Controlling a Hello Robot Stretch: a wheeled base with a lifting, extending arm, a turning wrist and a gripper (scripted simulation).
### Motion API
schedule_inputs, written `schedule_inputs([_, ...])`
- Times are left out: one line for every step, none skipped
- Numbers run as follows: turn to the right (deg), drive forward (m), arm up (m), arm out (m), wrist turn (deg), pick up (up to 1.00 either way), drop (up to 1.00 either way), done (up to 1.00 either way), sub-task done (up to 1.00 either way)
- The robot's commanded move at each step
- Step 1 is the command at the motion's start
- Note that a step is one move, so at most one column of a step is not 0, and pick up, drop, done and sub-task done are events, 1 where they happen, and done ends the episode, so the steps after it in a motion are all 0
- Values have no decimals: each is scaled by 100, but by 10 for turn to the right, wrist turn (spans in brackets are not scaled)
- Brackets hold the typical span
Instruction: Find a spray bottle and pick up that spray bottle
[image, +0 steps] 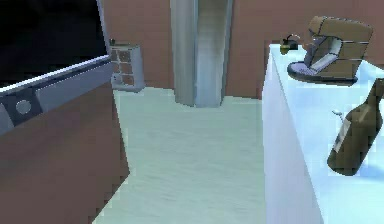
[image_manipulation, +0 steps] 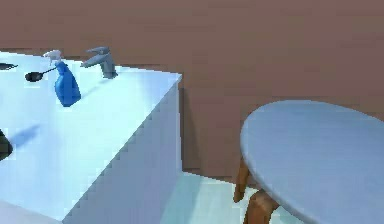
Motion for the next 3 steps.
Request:
schedule_inputs([-270, 0, 0, 0, 0, 0, 0, 0, 0])
schedule_inputs([450, 0, 0, 0, 0, 0, 0, 0, 0])
schedule_inputs([450, 0, 0, 0, 0, 0, 0, 0, 0])
